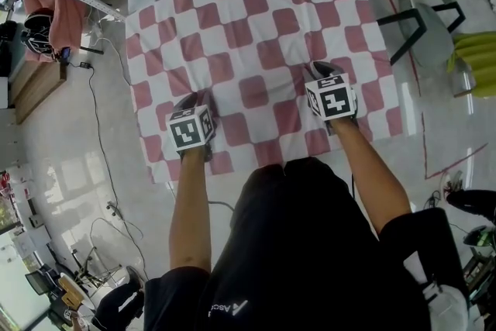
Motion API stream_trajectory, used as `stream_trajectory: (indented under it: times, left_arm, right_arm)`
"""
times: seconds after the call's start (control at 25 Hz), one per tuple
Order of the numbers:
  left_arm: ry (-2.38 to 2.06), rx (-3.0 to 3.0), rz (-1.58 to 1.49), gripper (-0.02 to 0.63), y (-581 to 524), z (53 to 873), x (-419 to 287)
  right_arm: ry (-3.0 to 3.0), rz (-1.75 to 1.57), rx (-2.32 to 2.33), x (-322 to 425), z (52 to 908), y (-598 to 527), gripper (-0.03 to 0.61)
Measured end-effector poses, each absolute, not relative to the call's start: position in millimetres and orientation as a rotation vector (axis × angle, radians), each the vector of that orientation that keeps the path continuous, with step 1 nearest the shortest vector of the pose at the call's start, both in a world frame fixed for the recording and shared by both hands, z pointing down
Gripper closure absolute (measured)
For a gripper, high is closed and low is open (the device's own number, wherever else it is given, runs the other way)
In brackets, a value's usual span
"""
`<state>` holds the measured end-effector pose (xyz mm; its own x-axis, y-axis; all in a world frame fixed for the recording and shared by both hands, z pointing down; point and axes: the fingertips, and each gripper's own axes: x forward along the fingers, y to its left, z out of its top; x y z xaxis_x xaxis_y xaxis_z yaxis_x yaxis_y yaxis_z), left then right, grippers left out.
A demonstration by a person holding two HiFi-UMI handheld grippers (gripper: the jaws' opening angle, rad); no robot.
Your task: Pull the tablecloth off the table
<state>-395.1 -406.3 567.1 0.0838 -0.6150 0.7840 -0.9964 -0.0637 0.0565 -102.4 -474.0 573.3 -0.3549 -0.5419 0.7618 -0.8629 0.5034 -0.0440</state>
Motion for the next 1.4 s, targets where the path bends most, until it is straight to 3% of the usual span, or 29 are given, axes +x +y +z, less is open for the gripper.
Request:
stream_trajectory:
  times: [0.28, 0.64, 1.4]
  left_arm:
    - [-1.578, 1.775, 0.824, 0.566, -410, 565, -389]
    - [-1.588, 1.786, 0.734, 0.601, -409, 564, -383]
    - [-1.725, 1.892, 0.341, 0.603, -356, 503, -338]
  right_arm:
    - [-2.056, 0.619, 1.143, -111, 571, -474, 0.566]
    - [-2.096, 0.694, 1.079, -122, 571, -467, 0.571]
    - [-2.421, 0.857, 0.859, -116, 526, -389, 0.572]
